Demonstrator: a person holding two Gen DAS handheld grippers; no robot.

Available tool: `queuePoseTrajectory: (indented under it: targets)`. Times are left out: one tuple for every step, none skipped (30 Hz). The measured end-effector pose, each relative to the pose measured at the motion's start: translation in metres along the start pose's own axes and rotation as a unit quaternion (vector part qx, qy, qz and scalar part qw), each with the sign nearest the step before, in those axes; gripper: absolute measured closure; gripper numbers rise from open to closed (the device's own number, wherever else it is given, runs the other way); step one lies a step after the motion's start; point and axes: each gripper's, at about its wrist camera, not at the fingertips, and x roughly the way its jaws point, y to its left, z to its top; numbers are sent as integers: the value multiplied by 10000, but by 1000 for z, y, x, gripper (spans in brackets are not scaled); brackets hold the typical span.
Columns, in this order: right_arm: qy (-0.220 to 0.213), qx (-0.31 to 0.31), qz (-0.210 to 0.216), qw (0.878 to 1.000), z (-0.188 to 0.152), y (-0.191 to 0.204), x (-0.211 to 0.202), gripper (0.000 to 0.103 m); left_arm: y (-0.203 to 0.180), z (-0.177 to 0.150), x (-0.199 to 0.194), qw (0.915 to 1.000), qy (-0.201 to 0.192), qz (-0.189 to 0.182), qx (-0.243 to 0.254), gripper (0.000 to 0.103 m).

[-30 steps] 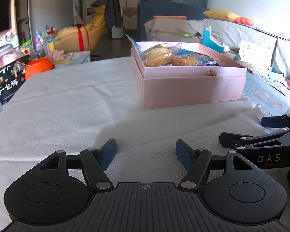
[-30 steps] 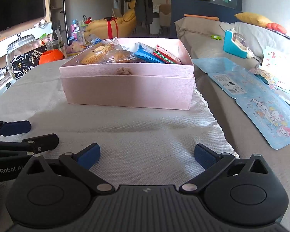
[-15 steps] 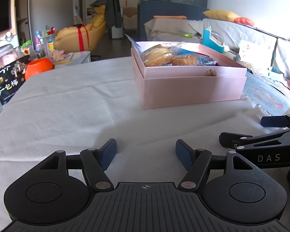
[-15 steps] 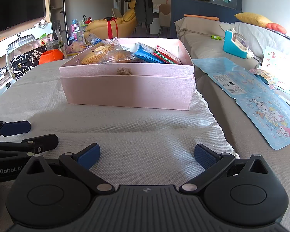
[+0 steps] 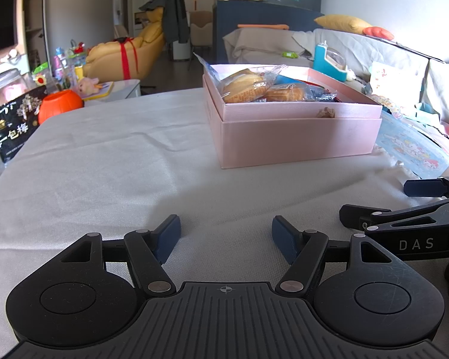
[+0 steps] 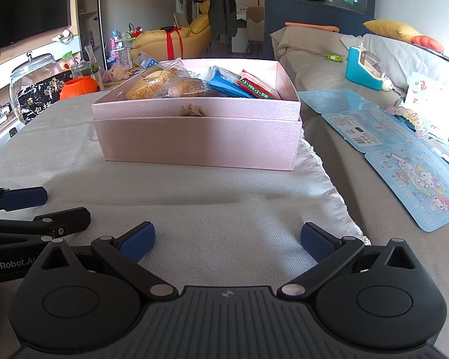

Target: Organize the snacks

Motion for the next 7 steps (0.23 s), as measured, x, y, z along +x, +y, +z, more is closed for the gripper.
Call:
queuePoseTrajectory:
  targets:
    - [0,0,0,10000,0,0,0,0,0,0,0,10000,-1,-1,-1,30]
    - [-1,2,1,10000,0,0,0,0,0,0,0,10000,1,5,6,30]
    - [-1,1,1,10000,0,0,0,0,0,0,0,10000,0,5,5,30]
    - [-1,0,1,10000,0,0,0,0,0,0,0,10000,0,2,1,30]
    - [0,0,0,10000,0,0,0,0,0,0,0,10000,-1,-1,0,30]
    - [0,-4,-4,10000,0,0,0,0,0,0,0,10000,-1,1,1,30]
    - [1,-6,-8,10000,0,1,0,0,0,0,0,10000,0,1,2,30]
